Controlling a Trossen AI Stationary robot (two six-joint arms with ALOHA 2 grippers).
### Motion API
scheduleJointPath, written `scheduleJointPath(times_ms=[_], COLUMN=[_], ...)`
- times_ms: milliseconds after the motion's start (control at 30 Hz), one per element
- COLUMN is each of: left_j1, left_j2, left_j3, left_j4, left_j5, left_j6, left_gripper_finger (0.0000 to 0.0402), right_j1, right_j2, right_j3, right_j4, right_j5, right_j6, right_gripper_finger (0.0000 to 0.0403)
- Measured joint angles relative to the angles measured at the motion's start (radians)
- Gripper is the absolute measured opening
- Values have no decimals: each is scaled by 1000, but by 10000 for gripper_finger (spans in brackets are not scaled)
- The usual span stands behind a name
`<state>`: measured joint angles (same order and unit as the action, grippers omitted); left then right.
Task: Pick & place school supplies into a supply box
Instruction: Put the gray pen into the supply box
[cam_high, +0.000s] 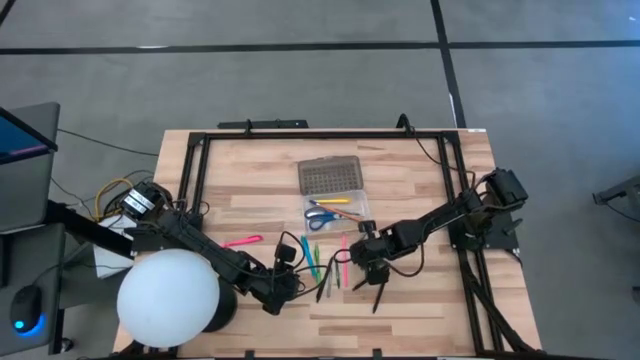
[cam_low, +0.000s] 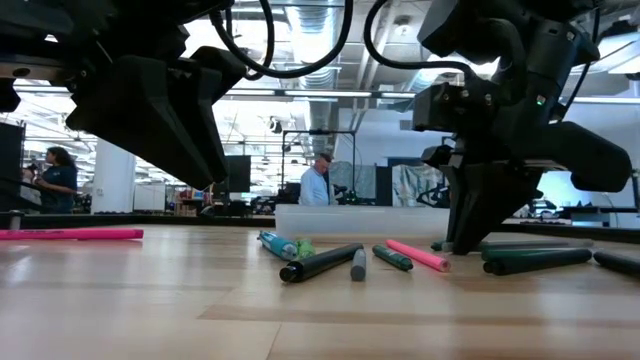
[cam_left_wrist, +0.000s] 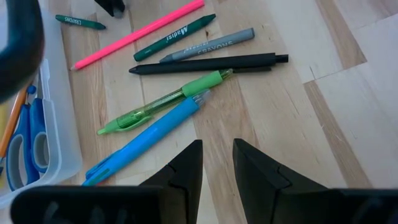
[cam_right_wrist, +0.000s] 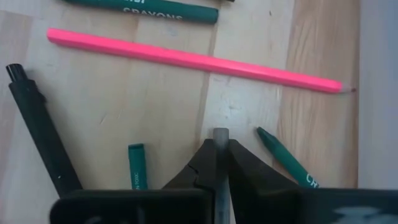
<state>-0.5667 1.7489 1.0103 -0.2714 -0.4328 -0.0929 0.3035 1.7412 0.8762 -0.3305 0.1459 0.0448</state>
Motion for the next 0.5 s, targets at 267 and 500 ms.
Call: scheduleJointPath(times_ms=[267,500], left_j1=[0,0], left_j2=[0,0], left_j3=[0,0], left_j4=[0,0], left_j5=[-1,-1], left_j6=[0,0], left_gripper_finger=[84,84], right_j1=[1,1], right_j2=[0,-1], right_j3=[1,5], right_j4=[-2,-7], right_j5=[14,22], right_j6=[0,-1], right_gripper_finger=[8,8])
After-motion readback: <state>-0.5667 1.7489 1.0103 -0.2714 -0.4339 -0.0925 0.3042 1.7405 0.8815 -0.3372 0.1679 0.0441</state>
